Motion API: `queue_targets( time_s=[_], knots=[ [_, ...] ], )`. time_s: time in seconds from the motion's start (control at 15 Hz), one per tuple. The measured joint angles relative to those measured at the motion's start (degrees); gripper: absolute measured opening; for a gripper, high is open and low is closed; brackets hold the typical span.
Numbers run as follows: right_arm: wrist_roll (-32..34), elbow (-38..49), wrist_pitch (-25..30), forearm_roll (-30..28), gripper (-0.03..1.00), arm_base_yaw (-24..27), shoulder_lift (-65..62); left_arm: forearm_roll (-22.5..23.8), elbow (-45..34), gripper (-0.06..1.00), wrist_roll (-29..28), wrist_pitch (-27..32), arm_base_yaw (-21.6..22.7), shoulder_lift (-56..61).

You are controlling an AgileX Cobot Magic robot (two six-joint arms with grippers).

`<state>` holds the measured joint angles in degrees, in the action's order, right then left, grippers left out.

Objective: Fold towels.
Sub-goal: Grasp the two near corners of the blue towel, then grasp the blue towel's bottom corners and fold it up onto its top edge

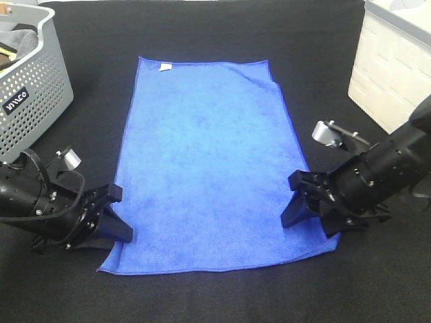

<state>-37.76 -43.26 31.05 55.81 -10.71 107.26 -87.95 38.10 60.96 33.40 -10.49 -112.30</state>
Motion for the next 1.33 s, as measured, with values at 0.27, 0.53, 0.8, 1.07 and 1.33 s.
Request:
queue_targets(
  time_s=[0.27, 0.53, 0.8, 1.07, 1.33],
  knots=[
    [-1.26, 0.52, -0.8, 1.95, 0.18, -0.17, 1.03, 0.11, 0.0, 0.19, 0.0, -0.46, 0.0, -0.11],
    [0.4, 0.57, 0.63, -0.06, 0.0, -0.17, -1.6, 4.81, 0.0, 0.0, -1.38, -1.09, 0.0, 1.43],
    [8.71, 0.63, 4.81, -7.39, 0.0, -0.17, -9.74, 13.18, -1.38, 0.0, -9.11, -1.09, 0.0, 6.99],
    [12.61, 7.56, 7.28, -10.43, 0.0, -0.29, -15.24, 15.99, -9.22, 0.0, -11.34, -0.8, 0.0, 13.92],
    [12.61, 19.02, 7.1, -9.4, 0.0, -0.29, -22.0, 16.33, -17.02, 0.0, -11.52, 1.43, 0.0, 21.83]
  ],
)
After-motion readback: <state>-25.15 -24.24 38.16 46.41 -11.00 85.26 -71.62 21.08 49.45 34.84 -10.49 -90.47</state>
